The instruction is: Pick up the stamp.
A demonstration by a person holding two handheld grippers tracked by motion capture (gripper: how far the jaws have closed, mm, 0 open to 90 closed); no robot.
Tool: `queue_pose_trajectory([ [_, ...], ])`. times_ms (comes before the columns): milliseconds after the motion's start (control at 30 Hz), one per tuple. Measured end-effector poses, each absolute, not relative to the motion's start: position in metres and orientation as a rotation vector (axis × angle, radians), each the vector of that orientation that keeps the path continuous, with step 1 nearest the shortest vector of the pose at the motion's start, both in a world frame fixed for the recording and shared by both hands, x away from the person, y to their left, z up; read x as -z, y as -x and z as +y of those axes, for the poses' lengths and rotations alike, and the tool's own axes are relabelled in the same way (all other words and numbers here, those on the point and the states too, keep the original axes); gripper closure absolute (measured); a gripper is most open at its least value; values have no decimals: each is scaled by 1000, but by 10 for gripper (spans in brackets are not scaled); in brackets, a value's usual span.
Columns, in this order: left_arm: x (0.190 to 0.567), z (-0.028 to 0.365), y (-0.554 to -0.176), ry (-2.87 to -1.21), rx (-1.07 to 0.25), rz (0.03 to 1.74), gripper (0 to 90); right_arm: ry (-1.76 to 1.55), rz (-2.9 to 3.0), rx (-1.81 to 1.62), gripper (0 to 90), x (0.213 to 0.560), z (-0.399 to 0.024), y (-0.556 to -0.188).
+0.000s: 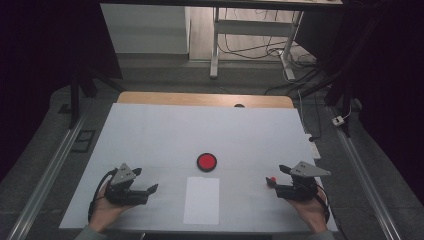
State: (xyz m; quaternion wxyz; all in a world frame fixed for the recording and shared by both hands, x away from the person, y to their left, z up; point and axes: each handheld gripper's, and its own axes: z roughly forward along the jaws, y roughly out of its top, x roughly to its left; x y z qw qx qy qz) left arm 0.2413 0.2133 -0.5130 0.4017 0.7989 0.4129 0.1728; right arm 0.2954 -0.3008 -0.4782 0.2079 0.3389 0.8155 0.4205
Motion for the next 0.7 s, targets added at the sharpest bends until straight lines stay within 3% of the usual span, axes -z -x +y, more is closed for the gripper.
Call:
queue_pose_trajectory([
  [267, 516, 213, -243, -2030, -435, 1051, 177, -1001, 2314, -1073, 346, 484, -294, -303],
  [700, 517, 214, -243, -2035, -437, 1054, 178, -1087, 2360, -1022, 526, 501, -300, -310],
])
